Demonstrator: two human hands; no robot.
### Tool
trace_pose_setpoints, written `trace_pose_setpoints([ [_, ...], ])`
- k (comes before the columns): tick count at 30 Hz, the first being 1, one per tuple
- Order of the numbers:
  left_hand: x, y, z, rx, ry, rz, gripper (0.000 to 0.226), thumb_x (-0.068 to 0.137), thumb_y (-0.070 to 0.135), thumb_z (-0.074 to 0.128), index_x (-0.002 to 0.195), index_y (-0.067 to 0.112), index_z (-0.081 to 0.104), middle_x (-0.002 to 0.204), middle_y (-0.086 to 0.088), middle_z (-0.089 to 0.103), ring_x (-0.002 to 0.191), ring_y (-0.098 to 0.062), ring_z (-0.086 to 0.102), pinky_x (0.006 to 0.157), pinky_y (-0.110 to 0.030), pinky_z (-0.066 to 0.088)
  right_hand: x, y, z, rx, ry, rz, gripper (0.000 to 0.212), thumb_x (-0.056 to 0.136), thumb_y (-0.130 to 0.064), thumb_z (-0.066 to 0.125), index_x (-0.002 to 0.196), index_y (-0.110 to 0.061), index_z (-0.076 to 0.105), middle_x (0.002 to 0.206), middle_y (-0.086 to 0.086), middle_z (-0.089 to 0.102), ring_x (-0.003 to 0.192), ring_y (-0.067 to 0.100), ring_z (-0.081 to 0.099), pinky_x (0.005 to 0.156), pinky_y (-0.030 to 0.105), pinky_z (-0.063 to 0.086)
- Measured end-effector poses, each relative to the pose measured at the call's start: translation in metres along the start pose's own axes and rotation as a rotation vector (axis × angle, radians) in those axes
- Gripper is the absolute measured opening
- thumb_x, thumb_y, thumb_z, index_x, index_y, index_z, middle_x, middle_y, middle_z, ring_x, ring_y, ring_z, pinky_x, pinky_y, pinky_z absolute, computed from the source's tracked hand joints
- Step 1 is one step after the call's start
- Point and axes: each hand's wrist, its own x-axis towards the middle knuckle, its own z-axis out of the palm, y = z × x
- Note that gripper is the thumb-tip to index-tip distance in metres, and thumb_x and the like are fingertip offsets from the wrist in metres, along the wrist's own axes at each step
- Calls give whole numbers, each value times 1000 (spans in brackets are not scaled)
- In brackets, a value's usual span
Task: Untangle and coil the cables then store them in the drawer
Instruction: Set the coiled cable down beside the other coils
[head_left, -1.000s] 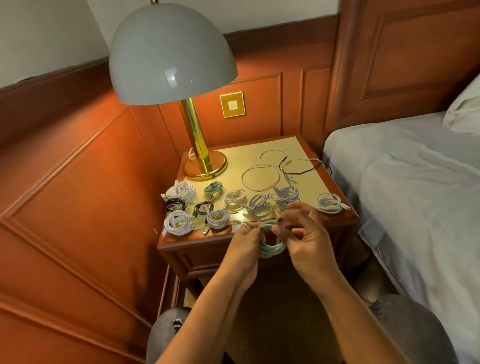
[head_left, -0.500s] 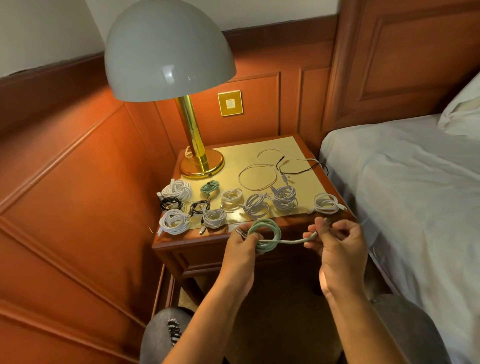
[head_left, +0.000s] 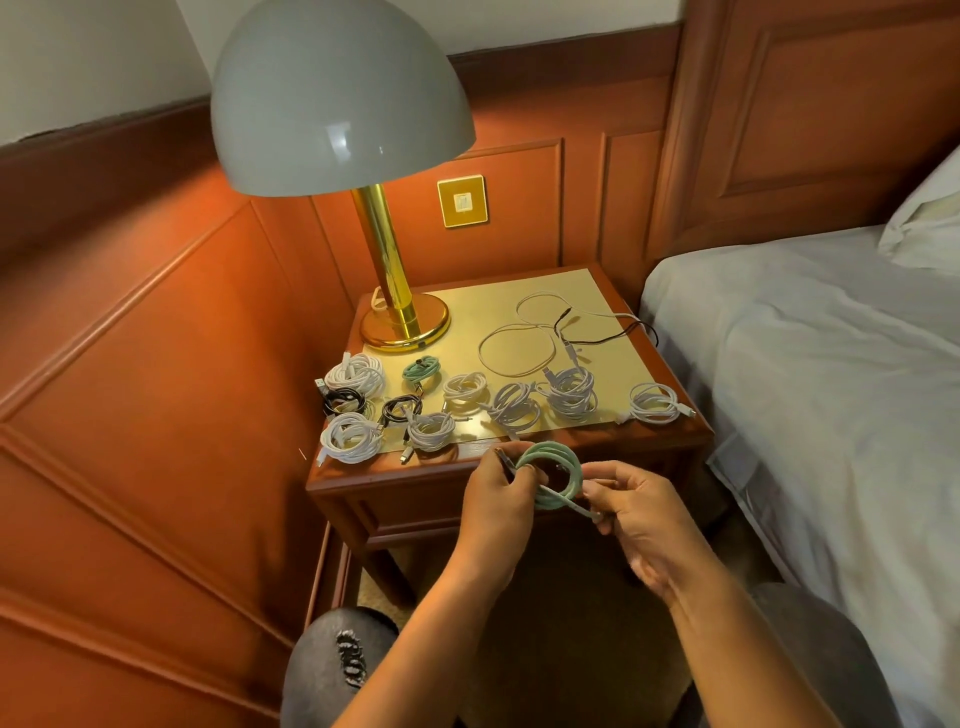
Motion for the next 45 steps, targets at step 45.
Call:
trace_pose_setpoints([
  [45, 9, 4, -1, 17, -215, -88, 15, 96, 7, 52, 109, 10, 58, 85, -9, 63, 67, -15, 60, 58, -24, 49, -8, -25, 8, 337, 322, -356, 7, 88, -13, 68, 92, -10, 72, 74, 9, 67, 61, 14, 50, 57, 26, 44],
])
